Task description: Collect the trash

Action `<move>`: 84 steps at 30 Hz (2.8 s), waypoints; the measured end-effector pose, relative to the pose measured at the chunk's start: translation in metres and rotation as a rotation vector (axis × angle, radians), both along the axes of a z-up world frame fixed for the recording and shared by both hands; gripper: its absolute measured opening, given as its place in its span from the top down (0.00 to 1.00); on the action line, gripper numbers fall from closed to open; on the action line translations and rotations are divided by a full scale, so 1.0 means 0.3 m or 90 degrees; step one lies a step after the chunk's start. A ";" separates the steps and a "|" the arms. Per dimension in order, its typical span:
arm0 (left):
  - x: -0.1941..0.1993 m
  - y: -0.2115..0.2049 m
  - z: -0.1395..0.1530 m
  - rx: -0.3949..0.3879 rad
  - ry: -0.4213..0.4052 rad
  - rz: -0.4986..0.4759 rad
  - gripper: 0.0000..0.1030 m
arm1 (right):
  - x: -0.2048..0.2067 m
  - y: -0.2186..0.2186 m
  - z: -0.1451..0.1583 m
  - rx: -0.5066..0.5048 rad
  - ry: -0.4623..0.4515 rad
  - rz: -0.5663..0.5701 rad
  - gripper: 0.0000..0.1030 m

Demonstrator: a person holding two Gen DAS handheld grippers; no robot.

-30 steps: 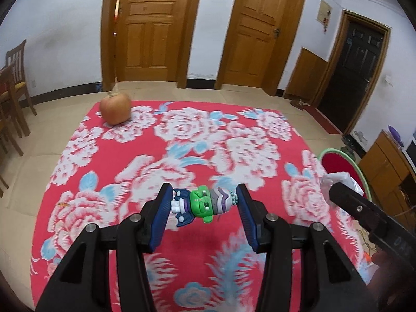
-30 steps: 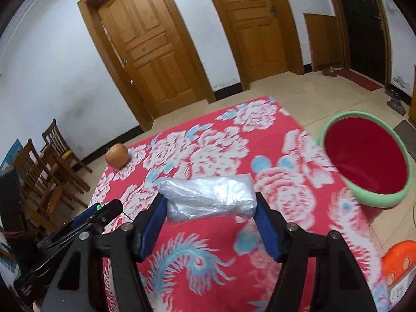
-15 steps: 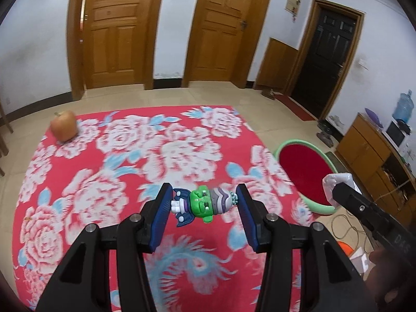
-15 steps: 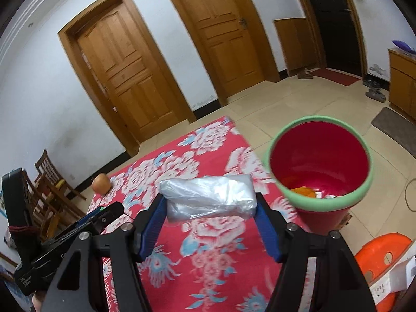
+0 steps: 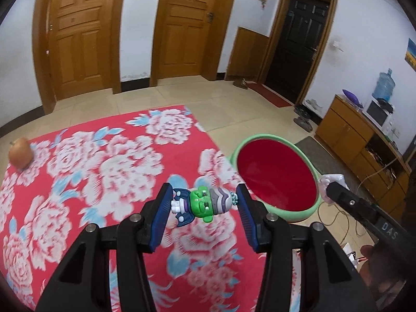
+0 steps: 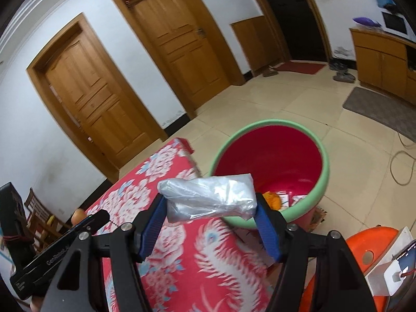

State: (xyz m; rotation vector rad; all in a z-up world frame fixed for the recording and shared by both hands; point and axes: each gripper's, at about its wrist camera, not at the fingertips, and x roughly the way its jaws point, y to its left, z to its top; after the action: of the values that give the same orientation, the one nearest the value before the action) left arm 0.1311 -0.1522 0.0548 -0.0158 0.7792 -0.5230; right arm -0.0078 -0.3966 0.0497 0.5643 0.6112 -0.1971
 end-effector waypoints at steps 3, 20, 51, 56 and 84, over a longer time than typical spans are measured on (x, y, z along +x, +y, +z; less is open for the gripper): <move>0.021 -0.059 -0.004 -0.001 0.001 -0.019 0.51 | 0.013 -0.046 -0.028 0.012 0.012 -0.019 0.33; 0.132 -0.374 -0.112 0.033 0.010 -0.113 0.51 | 0.125 -0.265 -0.168 0.083 0.055 -0.100 0.28; 0.095 -0.330 -0.082 0.055 -0.005 -0.069 0.37 | 0.011 -0.190 -0.029 0.033 0.010 -0.058 0.20; 0.034 -0.229 -0.055 0.047 -0.002 -0.046 0.37 | -0.013 -0.107 0.015 0.009 0.003 -0.026 0.20; -0.279 0.257 0.082 0.076 -0.071 0.165 0.26 | -0.194 0.323 0.143 -0.111 -0.033 0.117 0.16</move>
State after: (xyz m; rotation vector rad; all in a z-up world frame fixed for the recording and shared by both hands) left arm 0.0473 -0.0750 0.0793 0.0222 0.6855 -0.2289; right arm -0.0660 -0.2997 0.0925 0.3417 0.5853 -0.0615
